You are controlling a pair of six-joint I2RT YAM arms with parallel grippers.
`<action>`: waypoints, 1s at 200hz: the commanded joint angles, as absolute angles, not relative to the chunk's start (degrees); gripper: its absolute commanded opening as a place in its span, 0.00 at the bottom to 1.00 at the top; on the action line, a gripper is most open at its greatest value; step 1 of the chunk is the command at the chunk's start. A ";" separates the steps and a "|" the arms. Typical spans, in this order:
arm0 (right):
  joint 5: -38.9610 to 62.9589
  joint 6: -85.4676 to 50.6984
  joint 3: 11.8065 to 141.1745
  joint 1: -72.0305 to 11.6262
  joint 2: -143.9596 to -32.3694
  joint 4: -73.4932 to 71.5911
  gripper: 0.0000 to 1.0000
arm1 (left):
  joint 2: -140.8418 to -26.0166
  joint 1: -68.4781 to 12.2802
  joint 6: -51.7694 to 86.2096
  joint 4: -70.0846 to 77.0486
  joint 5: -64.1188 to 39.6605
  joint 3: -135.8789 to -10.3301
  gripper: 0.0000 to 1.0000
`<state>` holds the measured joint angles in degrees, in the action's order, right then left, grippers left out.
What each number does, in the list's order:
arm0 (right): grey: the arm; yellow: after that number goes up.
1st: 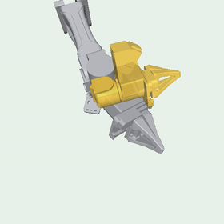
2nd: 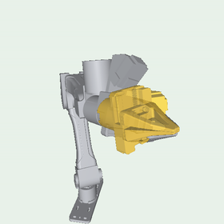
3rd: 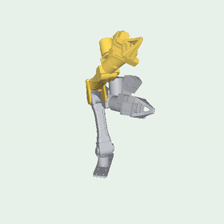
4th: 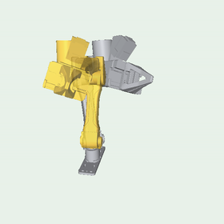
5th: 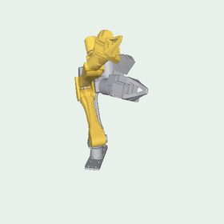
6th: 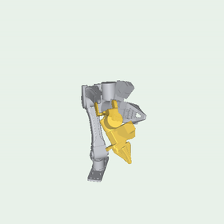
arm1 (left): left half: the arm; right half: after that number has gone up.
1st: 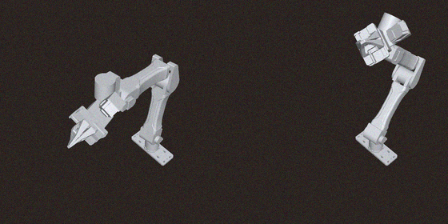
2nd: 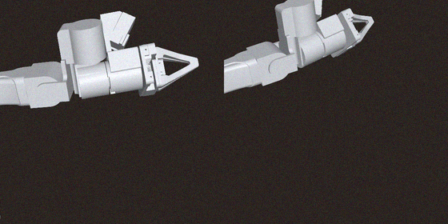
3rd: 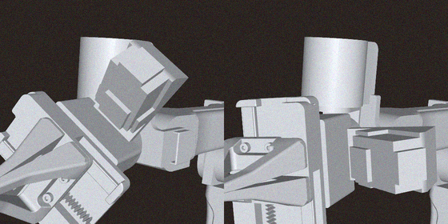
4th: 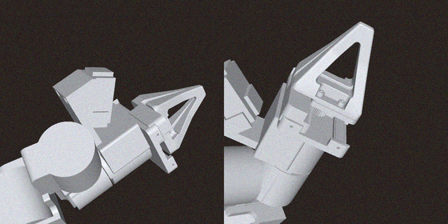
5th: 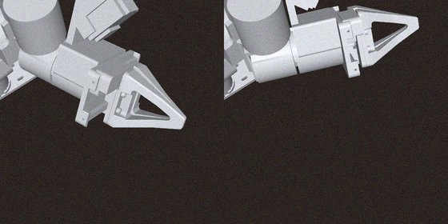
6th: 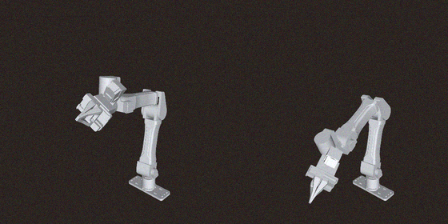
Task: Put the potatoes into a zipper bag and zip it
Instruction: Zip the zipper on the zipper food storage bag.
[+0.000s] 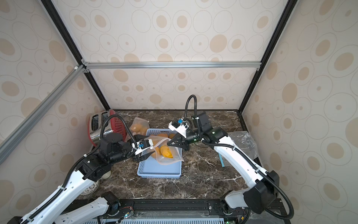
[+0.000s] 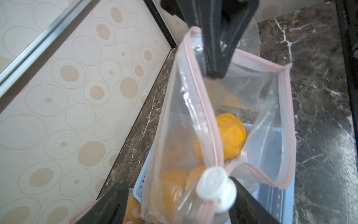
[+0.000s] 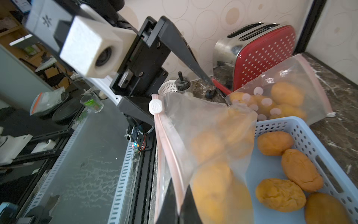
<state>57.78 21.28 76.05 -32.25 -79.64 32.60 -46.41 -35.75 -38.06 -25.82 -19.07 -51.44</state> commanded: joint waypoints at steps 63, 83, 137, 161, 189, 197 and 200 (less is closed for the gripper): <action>68.00 31.41 73.65 -33.16 -79.28 35.82 0.00 | -42.58 -36.00 -40.83 -15.93 -34.89 -42.28 0.58; 68.74 33.30 73.83 -33.32 -79.02 37.72 0.00 | -43.24 -35.98 -39.50 -14.54 -33.52 -42.60 0.47; 66.89 32.69 74.00 -33.23 -79.03 37.35 0.00 | -39.49 -36.12 -38.21 -14.83 -36.39 -41.34 0.37; 66.45 32.58 73.92 -33.31 -79.27 37.09 0.00 | -39.46 -36.06 -38.37 -15.41 -36.38 -41.71 0.27; 65.97 32.69 74.09 -33.22 -79.50 37.62 0.00 | -38.86 -36.07 -38.06 -15.82 -36.38 -41.83 0.33; 65.78 32.60 74.00 -33.21 -79.61 37.70 0.00 | -38.40 -36.06 -37.93 -15.83 -36.21 -41.67 0.40; 65.75 32.60 74.00 -33.20 -79.69 37.70 0.00 | -38.22 -36.08 -37.89 -15.82 -36.14 -41.66 0.41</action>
